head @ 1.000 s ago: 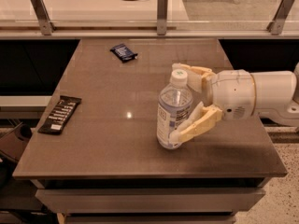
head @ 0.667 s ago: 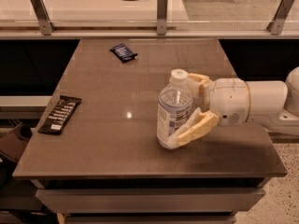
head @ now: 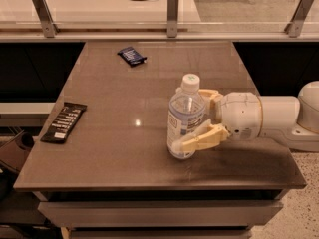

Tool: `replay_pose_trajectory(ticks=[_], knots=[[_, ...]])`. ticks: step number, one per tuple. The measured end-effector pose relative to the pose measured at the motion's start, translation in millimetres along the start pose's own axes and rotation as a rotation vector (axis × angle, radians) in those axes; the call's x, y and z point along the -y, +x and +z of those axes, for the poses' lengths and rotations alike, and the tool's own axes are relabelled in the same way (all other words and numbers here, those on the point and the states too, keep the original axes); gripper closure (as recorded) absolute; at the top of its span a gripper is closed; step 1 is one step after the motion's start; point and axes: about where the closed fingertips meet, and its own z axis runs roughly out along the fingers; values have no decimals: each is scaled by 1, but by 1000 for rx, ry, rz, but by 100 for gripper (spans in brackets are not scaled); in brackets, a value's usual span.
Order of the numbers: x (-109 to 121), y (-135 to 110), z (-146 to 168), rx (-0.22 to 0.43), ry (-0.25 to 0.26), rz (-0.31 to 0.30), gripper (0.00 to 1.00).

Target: Move blue plastic bottle near rxbar blueberry

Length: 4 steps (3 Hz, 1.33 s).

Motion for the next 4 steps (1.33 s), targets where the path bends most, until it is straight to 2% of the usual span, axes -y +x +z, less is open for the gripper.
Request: replay_pose_trajectory(ticks=[3, 4], knots=[[-3, -4, 6, -2, -12, -7, 88], [-2, -6, 7, -2, -14, -10, 100]])
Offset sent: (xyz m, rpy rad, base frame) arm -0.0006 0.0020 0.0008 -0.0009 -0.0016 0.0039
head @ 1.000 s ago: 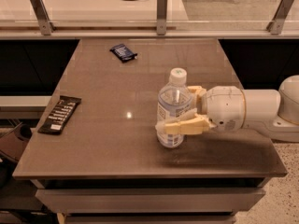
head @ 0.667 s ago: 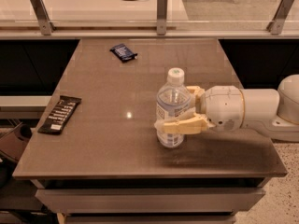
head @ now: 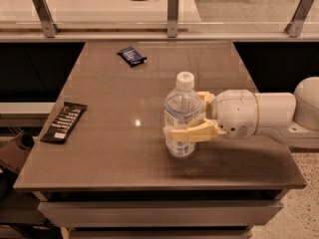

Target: Move blue plastic bottle near rxbar blueberry

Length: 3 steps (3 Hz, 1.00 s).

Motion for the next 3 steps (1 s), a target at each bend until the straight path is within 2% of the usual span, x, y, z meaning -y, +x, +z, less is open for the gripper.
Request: replay_pose_trajectory(ticks=[1, 3], knots=[[26, -26, -5, -10, 30, -4, 100], [112, -98, -28, -26, 199, -2, 100]])
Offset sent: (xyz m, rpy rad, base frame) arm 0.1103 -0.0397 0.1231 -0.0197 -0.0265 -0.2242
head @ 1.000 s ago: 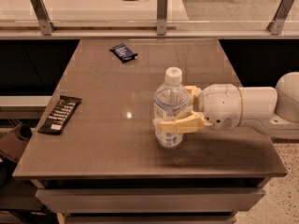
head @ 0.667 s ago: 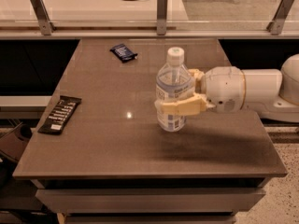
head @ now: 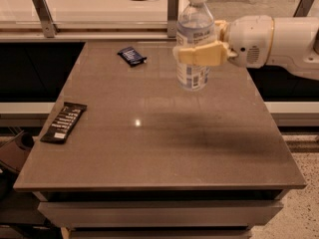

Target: Move blue plastic bottle near rxbar blueberry

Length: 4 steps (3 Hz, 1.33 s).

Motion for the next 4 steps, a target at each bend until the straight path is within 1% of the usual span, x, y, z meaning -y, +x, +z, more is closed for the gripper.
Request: replay_pose_trajectory(ticks=[1, 2, 3, 4], knots=[[51, -28, 4, 12, 87, -10, 100], [101, -45, 12, 36, 147, -26, 100], [149, -48, 29, 54, 186, -41, 100], [184, -32, 48, 47, 212, -28, 100]])
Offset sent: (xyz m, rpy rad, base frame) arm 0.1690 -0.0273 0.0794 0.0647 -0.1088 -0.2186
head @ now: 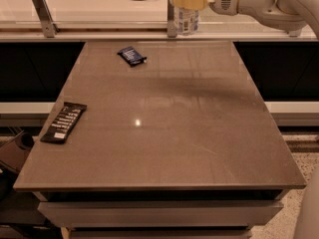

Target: Move blue plastic bottle near rxbar blueberry

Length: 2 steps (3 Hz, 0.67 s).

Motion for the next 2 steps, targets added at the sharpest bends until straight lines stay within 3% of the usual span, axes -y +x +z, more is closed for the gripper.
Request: replay_pose_trajectory(ticks=[2], knots=[[42, 63, 41, 33, 52, 58, 100]])
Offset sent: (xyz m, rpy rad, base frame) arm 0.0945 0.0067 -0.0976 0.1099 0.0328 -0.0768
